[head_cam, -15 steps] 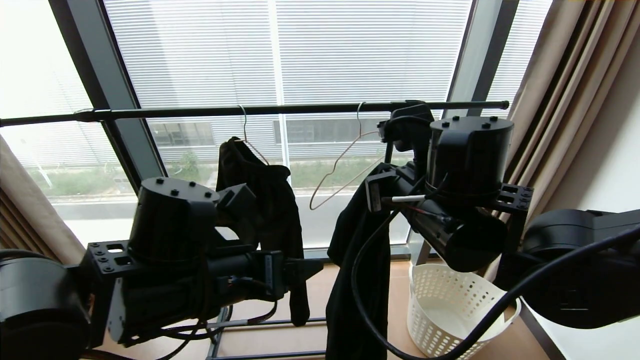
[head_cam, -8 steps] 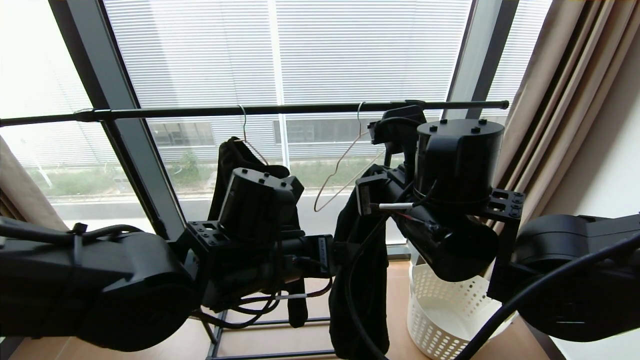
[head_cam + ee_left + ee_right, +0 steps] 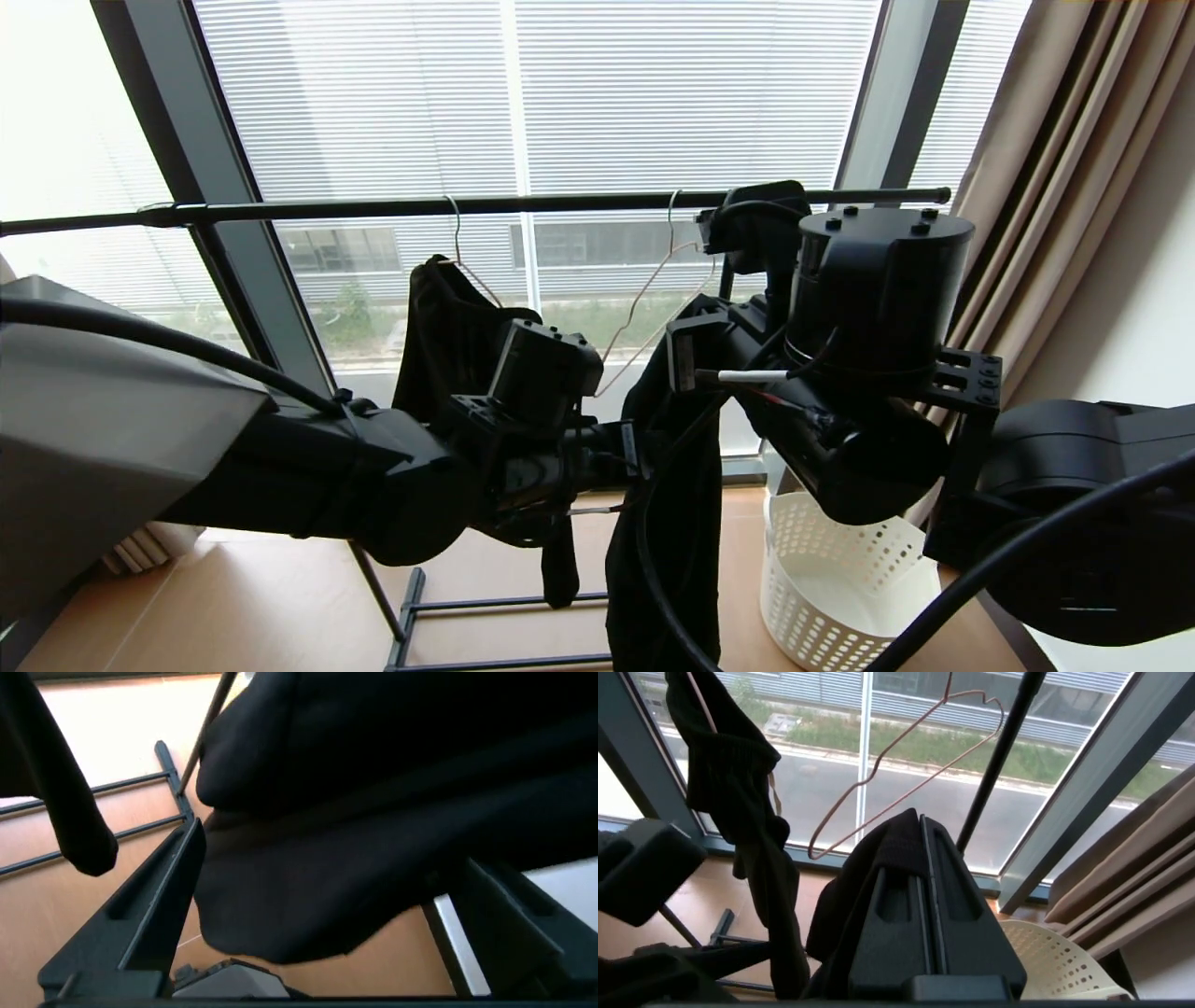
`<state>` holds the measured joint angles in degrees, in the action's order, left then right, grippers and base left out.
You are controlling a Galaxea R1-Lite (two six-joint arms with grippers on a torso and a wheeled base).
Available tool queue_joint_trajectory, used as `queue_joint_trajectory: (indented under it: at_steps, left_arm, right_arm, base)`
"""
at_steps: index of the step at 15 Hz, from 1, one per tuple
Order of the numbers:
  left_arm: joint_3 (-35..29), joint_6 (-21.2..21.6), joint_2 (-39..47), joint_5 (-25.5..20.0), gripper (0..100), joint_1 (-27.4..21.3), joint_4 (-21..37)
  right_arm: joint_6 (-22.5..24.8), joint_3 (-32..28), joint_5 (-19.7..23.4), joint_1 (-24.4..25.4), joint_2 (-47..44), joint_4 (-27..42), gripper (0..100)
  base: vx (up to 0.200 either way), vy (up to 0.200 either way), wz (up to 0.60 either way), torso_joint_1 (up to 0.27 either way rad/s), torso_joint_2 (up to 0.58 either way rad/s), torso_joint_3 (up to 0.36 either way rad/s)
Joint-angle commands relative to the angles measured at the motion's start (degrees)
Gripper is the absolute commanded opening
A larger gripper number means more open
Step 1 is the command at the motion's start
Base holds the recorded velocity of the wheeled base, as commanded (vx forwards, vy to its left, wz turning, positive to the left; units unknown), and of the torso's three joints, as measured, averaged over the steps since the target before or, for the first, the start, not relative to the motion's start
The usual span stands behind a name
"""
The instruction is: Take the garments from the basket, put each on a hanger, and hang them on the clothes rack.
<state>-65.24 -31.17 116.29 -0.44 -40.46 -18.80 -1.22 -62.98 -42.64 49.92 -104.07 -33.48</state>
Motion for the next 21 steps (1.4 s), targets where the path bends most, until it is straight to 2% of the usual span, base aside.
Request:
queue_joint_trajectory:
  at_steps: [1, 8, 11, 17, 21]
  left_arm:
    - [-3.22, 0.15, 5.79, 0.09, 100, 0.91, -0.01]
    - [-3.31, 0.15, 8.34, 0.18, 100, -0.23, -0.01]
    - [-1.46, 0.15, 7.99, 0.88, 100, -0.58, 0.08]
    - [6.18, 0.76, 0.61, 1.41, 100, -3.13, 0.08]
    - [7.68, 1.02, -1.06, 1.49, 100, -4.98, 0.08]
  right_arm:
    - [0.16, 0.75, -0.07, 0.09, 1.5, -1.51, 0]
    - [0.16, 0.31, -0.25, 0.09, 2.65, -1.86, 0]
    - [0.16, 0.4, -0.34, 0.0, 2.56, -1.86, 0]
    - [0.16, 0.4, -0.25, -3.95, 0.89, -3.7, 0]
    - [0.43, 0.31, -0.25, -4.31, 0.01, -5.11, 0]
  base:
    - [0.0, 0.0, 0.0, 0.0, 0.0, 0.0]
    - [0.0, 0.0, 0.0, 0.0, 0.0, 0.0]
    - [0.0, 0.0, 0.0, 0.0, 0.0, 0.0]
    - [0.0, 0.0, 0.0, 0.0, 0.0, 0.0]
    - [0.0, 0.0, 0.0, 0.0, 0.0, 0.0]
